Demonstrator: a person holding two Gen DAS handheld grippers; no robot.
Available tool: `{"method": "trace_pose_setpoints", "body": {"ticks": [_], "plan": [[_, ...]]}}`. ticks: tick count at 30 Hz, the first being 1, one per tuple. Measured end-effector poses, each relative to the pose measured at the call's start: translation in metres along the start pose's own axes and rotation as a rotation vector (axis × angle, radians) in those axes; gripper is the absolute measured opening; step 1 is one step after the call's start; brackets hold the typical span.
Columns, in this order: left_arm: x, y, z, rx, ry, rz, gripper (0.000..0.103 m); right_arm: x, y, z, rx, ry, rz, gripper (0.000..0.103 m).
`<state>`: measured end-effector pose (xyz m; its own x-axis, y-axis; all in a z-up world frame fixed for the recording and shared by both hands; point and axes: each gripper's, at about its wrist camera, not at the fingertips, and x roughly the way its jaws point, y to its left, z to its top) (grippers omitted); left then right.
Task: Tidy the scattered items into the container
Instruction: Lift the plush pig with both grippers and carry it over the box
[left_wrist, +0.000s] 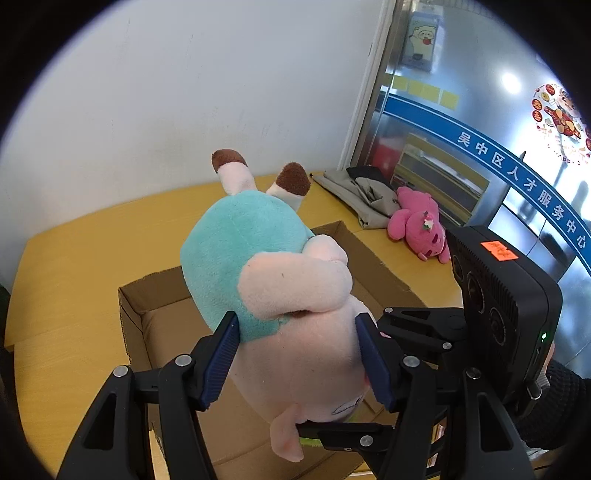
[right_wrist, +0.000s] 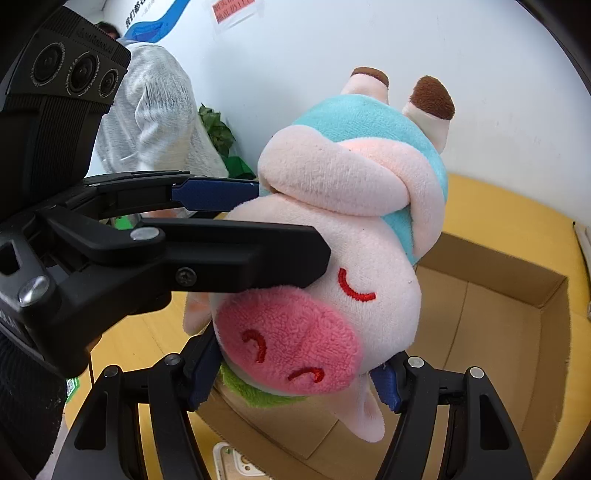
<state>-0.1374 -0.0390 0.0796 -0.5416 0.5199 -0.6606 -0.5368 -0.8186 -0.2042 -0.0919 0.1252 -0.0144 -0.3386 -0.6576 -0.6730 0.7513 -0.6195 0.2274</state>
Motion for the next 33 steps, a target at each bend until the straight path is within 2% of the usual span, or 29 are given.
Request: {"method": "trace_pose_setpoints", "body": {"ticks": [8,9,13,15,17,22,30,33], "plan": [[0.03,0.025,-0.009,-0.045,0.05,-0.009,0.062,0.037,-0.023,-0.007,0.048,0.066,0.028,0.074],[0.033,0.028,-0.008,-0.051,0.054,-0.009,0.062,0.048,-0.018,0.004,0.052,0.073,0.032,0.074],[0.041,0.046,-0.008,-0.079,0.072,0.0,0.062,0.069,-0.023,0.013,0.07,0.103,0.05,0.074],[0.045,0.055,-0.008,-0.092,0.082,0.009,0.062,0.089,-0.021,0.035,0.082,0.119,0.06,0.074],[0.05,0.066,-0.008,-0.106,0.096,0.025,0.062,0.102,-0.019,0.042,0.097,0.136,0.074,0.074],[0.063,0.089,-0.014,-0.145,0.131,0.055,0.06,0.144,-0.034,0.063,0.117,0.169,0.09,0.074],[0.093,0.111,-0.031,-0.194,0.218,0.11,0.058,0.202,-0.049,0.053,0.164,0.207,0.14,0.074],[0.091,0.114,-0.031,-0.209,0.197,0.099,0.058,0.206,-0.047,0.059,0.165,0.2,0.156,0.074]]}}
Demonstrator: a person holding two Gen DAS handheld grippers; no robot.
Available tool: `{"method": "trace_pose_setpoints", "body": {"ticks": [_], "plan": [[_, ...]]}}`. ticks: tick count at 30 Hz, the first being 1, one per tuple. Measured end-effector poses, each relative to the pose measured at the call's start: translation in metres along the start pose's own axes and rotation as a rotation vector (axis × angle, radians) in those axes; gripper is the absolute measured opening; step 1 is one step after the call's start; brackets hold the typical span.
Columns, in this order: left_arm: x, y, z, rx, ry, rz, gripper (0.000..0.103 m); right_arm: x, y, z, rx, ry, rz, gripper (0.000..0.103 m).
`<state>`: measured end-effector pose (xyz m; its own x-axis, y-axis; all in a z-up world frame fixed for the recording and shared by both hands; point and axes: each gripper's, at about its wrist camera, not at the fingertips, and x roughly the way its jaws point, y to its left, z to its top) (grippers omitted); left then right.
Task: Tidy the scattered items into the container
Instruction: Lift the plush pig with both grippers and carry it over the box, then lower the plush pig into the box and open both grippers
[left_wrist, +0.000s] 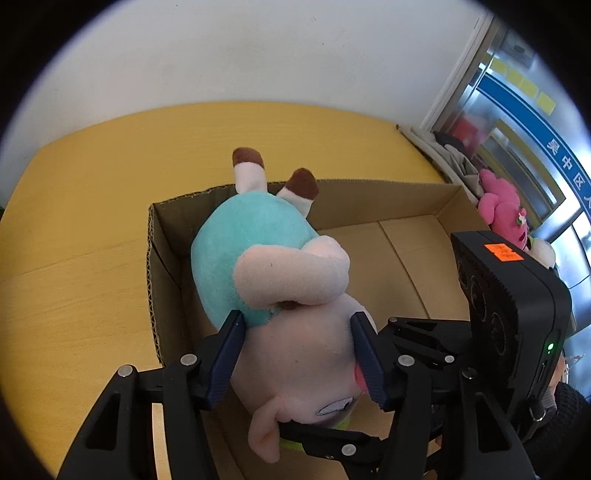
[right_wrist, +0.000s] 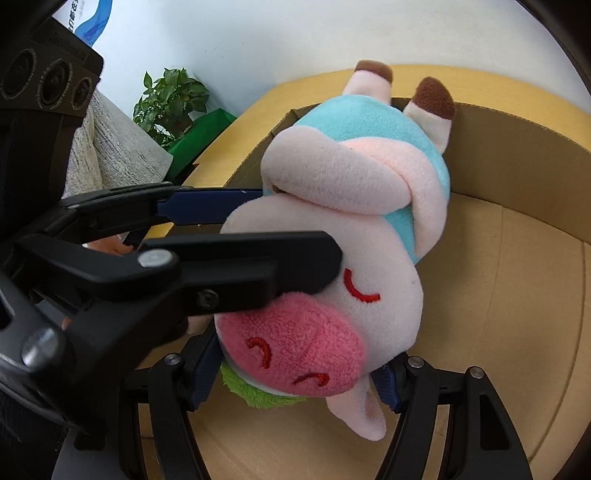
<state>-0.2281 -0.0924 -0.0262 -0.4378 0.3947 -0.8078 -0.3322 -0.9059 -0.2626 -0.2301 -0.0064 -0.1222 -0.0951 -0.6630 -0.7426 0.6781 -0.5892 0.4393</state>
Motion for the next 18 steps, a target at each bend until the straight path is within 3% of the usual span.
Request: {"method": "trace_pose_setpoints", "body": {"ticks": [7,9,11,14,18], "plan": [[-0.002,0.005,-0.006,-0.024,0.01,0.042,0.058,0.001,0.002,-0.007,-0.016,-0.012,0.023,0.075],[-0.002,0.003,-0.008,-0.028,0.008,0.065,0.06,0.001,0.002,-0.009,-0.013,-0.007,0.026,0.077],[-0.005,0.001,-0.009,-0.038,0.001,0.089,0.062,0.006,0.002,-0.007,0.003,0.0,0.03,0.086],[-0.016,0.001,-0.009,-0.089,-0.034,0.124,0.06,0.008,0.002,-0.007,0.029,0.006,0.014,0.094],[-0.049,-0.011,-0.017,-0.087,-0.103,0.112,0.06,-0.024,-0.005,-0.018,0.071,-0.014,-0.031,0.095]]}}
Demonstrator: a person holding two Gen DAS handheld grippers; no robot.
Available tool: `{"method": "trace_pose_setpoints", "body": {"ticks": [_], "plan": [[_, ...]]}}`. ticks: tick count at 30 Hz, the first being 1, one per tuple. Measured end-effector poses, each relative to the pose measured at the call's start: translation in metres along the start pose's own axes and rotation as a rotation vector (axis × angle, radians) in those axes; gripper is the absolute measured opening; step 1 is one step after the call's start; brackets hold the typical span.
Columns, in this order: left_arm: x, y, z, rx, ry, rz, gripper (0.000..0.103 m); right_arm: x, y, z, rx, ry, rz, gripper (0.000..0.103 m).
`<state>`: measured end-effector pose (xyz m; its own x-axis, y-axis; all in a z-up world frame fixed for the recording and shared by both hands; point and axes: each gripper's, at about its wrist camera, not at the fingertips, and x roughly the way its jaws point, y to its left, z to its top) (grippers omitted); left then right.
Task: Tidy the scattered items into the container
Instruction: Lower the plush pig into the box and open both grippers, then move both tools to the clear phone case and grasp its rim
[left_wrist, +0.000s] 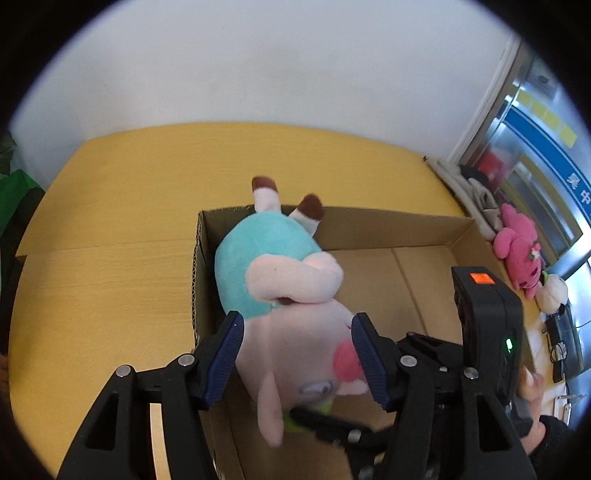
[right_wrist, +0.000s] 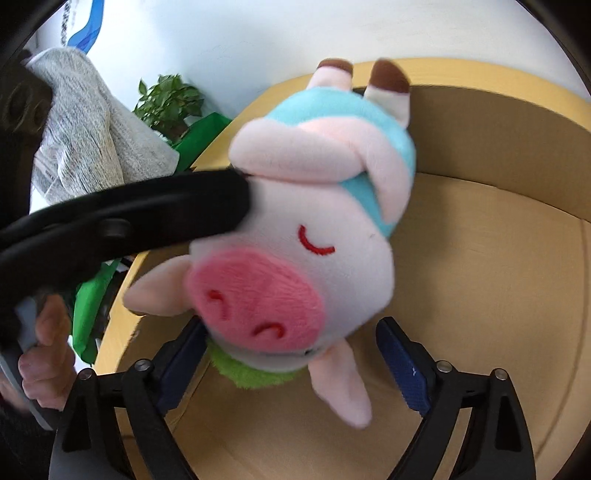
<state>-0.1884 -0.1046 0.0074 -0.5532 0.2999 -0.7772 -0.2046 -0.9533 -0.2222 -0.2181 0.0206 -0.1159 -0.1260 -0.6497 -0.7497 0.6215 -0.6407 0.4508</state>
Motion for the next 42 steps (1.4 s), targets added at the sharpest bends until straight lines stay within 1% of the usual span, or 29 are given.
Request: {"method": "trace_pose_setpoints", "body": {"ticks": [4,7,9,10,11,12,14,16,18,21,24,27,30,33,42], "plan": [[-0.04,-0.012,-0.012,0.034,-0.064,0.031,0.06,-0.044,-0.003,-0.009,0.024,-0.033,-0.073,0.096],[-0.067,-0.024,-0.025,0.048,-0.123,0.046,0.063,-0.083,0.004,-0.017,0.012,-0.072,-0.1,0.097],[-0.082,-0.034,-0.033,0.05,-0.159,0.046,0.063,-0.116,0.011,-0.03,-0.008,-0.114,-0.12,0.099],[-0.087,-0.042,-0.037,0.048,-0.173,0.045,0.066,-0.129,0.014,-0.036,-0.015,-0.133,-0.126,0.101],[-0.094,-0.044,-0.043,0.043,-0.186,0.049,0.07,-0.144,0.02,-0.043,-0.027,-0.152,-0.127,0.101],[-0.099,-0.048,-0.049,0.039,-0.199,0.056,0.071,-0.157,0.026,-0.051,-0.041,-0.171,-0.129,0.102],[-0.109,-0.056,-0.062,0.034,-0.228,0.063,0.071,-0.183,0.039,-0.067,-0.069,-0.209,-0.145,0.103],[-0.121,-0.061,-0.077,0.022,-0.252,0.06,0.072,-0.197,0.054,-0.08,-0.079,-0.241,-0.161,0.103],[-0.131,-0.066,-0.093,0.008,-0.27,0.058,0.077,-0.211,0.057,-0.099,-0.072,-0.267,-0.168,0.103],[-0.138,-0.072,-0.115,-0.004,-0.281,0.072,0.078,-0.219,0.059,-0.126,-0.056,-0.282,-0.196,0.103],[-0.143,-0.082,-0.136,-0.014,-0.294,0.114,0.078,-0.219,0.055,-0.149,-0.026,-0.283,-0.254,0.103],[-0.143,-0.099,-0.154,0.015,-0.285,0.163,0.078,-0.221,0.051,-0.165,0.005,-0.292,-0.271,0.103],[-0.148,-0.112,-0.165,0.018,-0.297,0.16,0.078,-0.222,0.052,-0.177,0.003,-0.304,-0.305,0.103],[-0.151,-0.122,-0.173,0.008,-0.308,0.147,0.078,-0.224,0.058,-0.187,-0.032,-0.308,-0.362,0.103],[-0.152,-0.137,-0.187,-0.01,-0.298,0.168,0.078,-0.228,0.049,-0.207,-0.014,-0.298,-0.367,0.103]]}}
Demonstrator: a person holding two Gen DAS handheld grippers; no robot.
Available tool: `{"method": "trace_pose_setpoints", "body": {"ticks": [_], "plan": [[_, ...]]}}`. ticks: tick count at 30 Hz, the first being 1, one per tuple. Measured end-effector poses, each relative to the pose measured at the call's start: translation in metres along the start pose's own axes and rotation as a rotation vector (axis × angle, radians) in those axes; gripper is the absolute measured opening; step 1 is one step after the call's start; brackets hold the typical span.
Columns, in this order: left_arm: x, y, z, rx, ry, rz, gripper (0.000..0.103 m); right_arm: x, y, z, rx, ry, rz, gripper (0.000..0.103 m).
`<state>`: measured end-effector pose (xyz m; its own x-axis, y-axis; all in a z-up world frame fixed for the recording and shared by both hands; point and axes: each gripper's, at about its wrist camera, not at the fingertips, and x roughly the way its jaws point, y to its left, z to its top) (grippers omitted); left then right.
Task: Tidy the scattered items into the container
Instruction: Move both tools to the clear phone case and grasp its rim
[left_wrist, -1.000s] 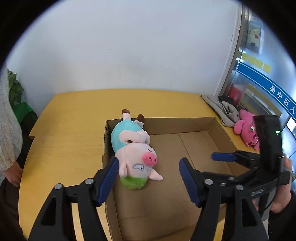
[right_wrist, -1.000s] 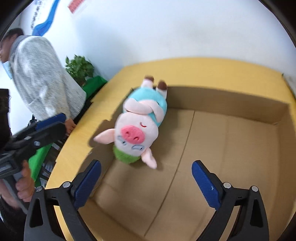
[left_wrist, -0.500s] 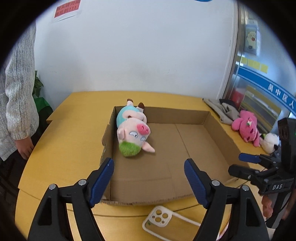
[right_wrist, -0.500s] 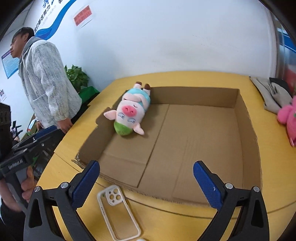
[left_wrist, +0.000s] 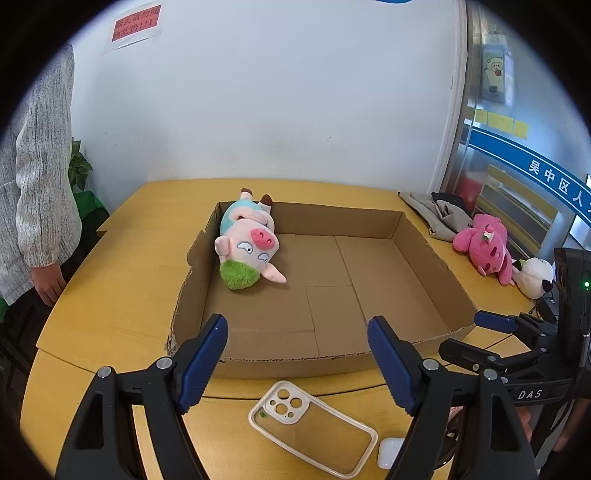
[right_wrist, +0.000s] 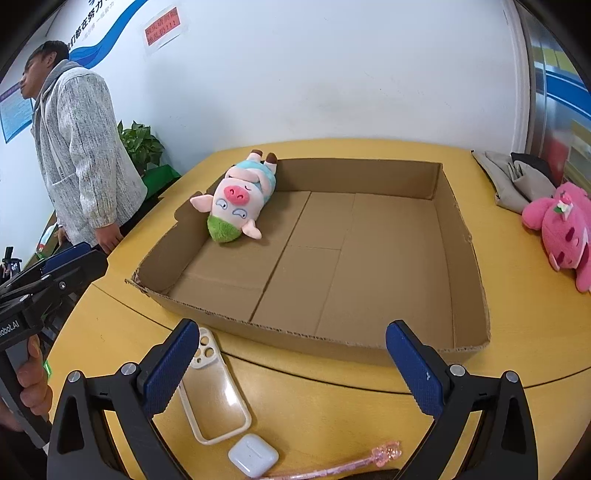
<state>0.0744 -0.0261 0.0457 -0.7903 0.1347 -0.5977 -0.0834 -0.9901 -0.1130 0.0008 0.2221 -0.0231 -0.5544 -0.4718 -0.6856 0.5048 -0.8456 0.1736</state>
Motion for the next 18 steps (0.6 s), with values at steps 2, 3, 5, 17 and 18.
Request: {"method": "trace_pose_setpoints", "body": {"ticks": [2,3,5,17,18], "plan": [[0.0,-0.002,-0.001,0.002,0.004,0.001,0.078,-0.002,-0.002,-0.003,0.002,-0.004,-0.009,0.103],[0.001,-0.004,-0.002,0.006,0.004,0.007,0.078,-0.002,-0.001,-0.004,0.005,-0.006,-0.016,0.103],[0.002,-0.008,-0.002,0.016,0.005,0.013,0.078,-0.003,-0.006,-0.006,0.01,-0.006,-0.032,0.103],[0.019,-0.021,-0.008,0.026,0.03,-0.05,0.078,-0.007,-0.011,-0.014,-0.004,-0.003,-0.093,0.103],[0.02,-0.021,-0.008,0.025,0.032,-0.051,0.078,-0.007,-0.01,-0.014,-0.008,-0.003,-0.099,0.103]]}}
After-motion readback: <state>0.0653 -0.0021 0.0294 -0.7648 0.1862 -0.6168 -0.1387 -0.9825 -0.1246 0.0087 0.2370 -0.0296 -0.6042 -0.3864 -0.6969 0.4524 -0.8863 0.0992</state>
